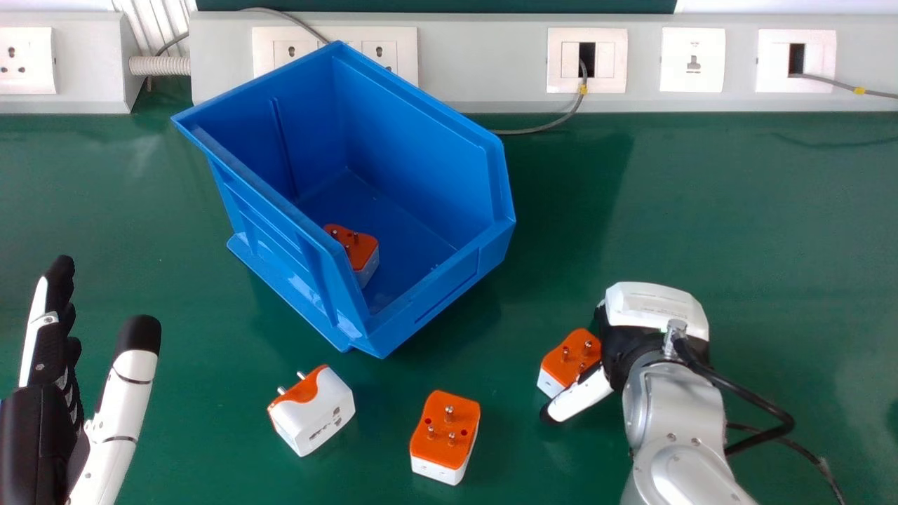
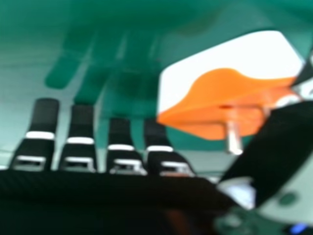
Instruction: Pick all objects and put in blue box
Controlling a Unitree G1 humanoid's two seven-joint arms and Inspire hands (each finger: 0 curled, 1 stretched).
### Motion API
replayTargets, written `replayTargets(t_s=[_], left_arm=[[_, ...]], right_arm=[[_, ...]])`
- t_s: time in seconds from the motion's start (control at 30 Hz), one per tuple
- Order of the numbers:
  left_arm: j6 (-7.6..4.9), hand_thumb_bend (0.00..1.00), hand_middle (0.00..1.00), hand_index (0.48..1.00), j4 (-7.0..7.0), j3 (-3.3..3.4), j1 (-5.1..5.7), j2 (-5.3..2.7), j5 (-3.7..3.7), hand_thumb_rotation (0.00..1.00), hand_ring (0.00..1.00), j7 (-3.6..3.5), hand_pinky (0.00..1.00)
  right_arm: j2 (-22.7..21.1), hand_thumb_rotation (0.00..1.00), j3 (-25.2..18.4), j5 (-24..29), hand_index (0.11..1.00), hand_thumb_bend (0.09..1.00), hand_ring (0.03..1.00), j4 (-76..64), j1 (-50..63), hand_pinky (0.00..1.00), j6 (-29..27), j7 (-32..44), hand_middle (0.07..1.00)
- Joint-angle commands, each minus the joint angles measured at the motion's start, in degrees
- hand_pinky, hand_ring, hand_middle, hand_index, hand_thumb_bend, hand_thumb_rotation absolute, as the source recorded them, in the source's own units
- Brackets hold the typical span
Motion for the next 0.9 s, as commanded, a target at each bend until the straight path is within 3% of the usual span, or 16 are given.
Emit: replayTargets(t_s=[0.0, 0.13, 0.33, 0.6, 0.87], left_arm=[[-0.73, 0.63, 1.0, 0.966, -1.2, 0.15, -0.09, 0.53, -0.41, 0.82, 1.0, -0.06, 1.0], [-0.8, 0.63, 1.0, 0.968, -1.2, 0.0, -0.14, 0.55, -0.24, 0.82, 1.0, -0.08, 1.0], [-1.0, 0.64, 1.0, 0.977, -1.05, 0.01, -0.05, 0.5, -0.95, 0.82, 1.0, -0.31, 1.0], [-0.57, 0.65, 1.0, 0.984, -0.93, 0.11, -0.43, 0.6, -1.31, 0.82, 1.0, -0.3, 1.0], [-0.51, 0.65, 1.0, 0.985, -1.21, 0.19, -0.7, 0.71, -1.09, 0.82, 1.0, -0.12, 1.0]], right_arm=[[2.3, 0.47, 1.1, 3.7, 0.866, 0.761, 0.836, 0.1, 1.2, 0.75, -1.3, 2.8, 0.9], [2.8, 0.46, 0.9, 3.9, 0.86, 0.759, 0.835, 0.6, 0.5, 0.75, -1.0, 2.7, 0.897], [3.4, 0.45, -0.1, 4.8, 0.852, 0.756, 0.834, 0.2, 0.0, 0.75, -0.7, 1.6, 0.894], [3.2, 0.41, -0.3, 5.5, 0.83, 0.745, 0.832, -1.0, 0.6, 0.74, -1.1, 1.2, 0.886], [4.0, 0.36, -2.6, 8.3, 0.79, 0.718, 0.816, -1.0, 1.2, 0.73, -2.3, -1.4, 0.863]])
